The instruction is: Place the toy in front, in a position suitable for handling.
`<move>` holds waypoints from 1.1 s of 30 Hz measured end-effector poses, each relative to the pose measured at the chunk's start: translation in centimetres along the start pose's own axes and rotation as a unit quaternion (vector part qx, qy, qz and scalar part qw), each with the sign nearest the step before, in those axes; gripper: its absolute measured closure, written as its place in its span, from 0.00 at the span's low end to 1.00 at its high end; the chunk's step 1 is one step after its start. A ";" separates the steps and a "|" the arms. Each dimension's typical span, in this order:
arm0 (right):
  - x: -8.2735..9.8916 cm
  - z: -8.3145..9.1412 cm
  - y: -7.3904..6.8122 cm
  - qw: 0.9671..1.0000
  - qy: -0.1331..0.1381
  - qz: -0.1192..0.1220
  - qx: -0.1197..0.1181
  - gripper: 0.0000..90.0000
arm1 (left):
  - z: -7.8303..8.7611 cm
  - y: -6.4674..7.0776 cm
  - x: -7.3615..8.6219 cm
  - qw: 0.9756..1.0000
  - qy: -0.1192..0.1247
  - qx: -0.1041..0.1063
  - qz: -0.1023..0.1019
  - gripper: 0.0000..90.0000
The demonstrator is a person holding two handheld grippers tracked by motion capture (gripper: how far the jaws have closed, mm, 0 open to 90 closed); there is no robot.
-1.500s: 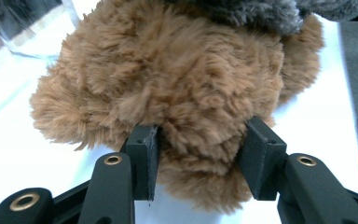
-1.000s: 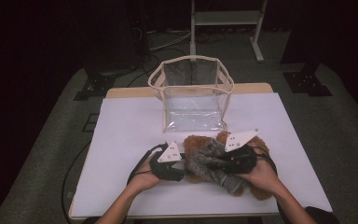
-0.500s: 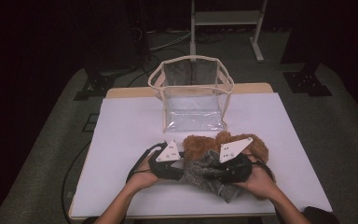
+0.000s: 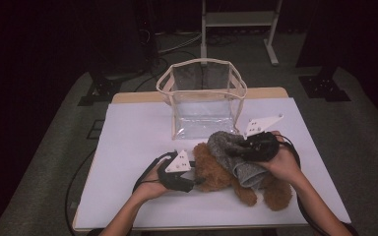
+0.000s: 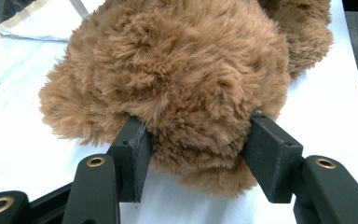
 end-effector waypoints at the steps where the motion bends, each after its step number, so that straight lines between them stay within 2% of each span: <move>1: 0.0 -0.1 0.3 1.000 -0.002 -0.005 -0.002 0.85 | 0.1 0.0 0.0 1.000 0.000 0.000 0.000 0.47; 3: 0.1 -0.5 0.2 1.000 -0.013 -0.009 -0.007 0.85 | 0.3 -0.1 -0.3 1.000 0.006 0.000 0.002 0.45; 5: 0.4 -1.1 -0.2 1.000 -0.021 -0.010 -0.021 0.85 | 0.5 -0.1 -0.5 1.000 0.013 -0.001 0.003 0.43; 7: 0.7 -1.4 -0.5 0.999 -0.018 -0.014 -0.034 0.85 | 0.6 -0.1 -0.9 1.000 0.018 0.000 -0.001 0.42; 10: 1.2 -1.3 -0.7 0.999 -0.015 -0.018 -0.040 0.85 | 0.6 0.1 -1.6 1.000 0.025 0.004 -0.009 0.39; 12: 1.6 -1.1 -1.0 0.999 -0.015 -0.019 -0.046 0.85 | 0.5 0.2 -2.1 0.999 0.033 0.009 -0.007 0.37; 14: 2.0 -1.0 -1.3 0.998 -0.010 -0.026 -0.054 0.85 | 0.2 0.3 -2.6 0.999 0.032 0.018 -0.009 0.35; 16: 2.3 -0.9 -1.7 0.998 -0.008 -0.027 -0.058 0.85 | -0.3 0.5 -2.8 0.999 0.019 0.029 -0.016 0.35; 17: 2.2 -0.8 -1.8 0.998 -0.007 -0.024 -0.057 0.85 | -0.6 0.6 -2.7 0.999 0.012 0.035 -0.019 0.36; 19: 1.9 -0.3 -1.9 0.999 -0.013 -0.013 -0.049 0.85 | -0.8 0.8 -2.6 0.999 0.012 0.034 -0.019 0.37; 21: 1.5 0.2 -1.4 0.999 -0.014 -0.010 -0.040 0.85 | -0.7 0.8 -2.4 0.999 0.009 0.036 -0.018 0.38; 24: 1.0 1.1 0.0 1.000 -0.020 -0.013 -0.015 0.85 | -0.6 0.9 -2.1 0.999 0.002 0.036 -0.023 0.38; 26: 0.8 1.5 1.1 0.999 -0.033 -0.014 0.005 0.85 | -0.5 0.9 -2.1 0.999 0.000 0.035 -0.029 0.38; 27: 0.8 1.6 1.6 0.999 -0.039 -0.017 0.007 0.85 | -0.5 0.8 -2.1 0.999 0.000 0.034 -0.028 0.38; 30: 1.2 1.2 2.2 0.998 -0.060 -0.027 -0.006 0.85 | -0.4 0.7 -2.3 0.999 -0.001 0.033 -0.026 0.36; 33: 1.5 0.2 1.6 0.997 -0.065 -0.028 -0.025 0.85 | -0.3 0.7 -2.8 0.999 0.007 0.031 -0.020 0.30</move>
Point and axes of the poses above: each handheld gripper's, and its own axes: z roughly backward along the jaws, x roughly out of its underside, y roughly to its right, the point moved 1 cm from there along -z, roughly forward along the jaws, and after that the axes turned 12 degrees about z, right-handed, at the moved point
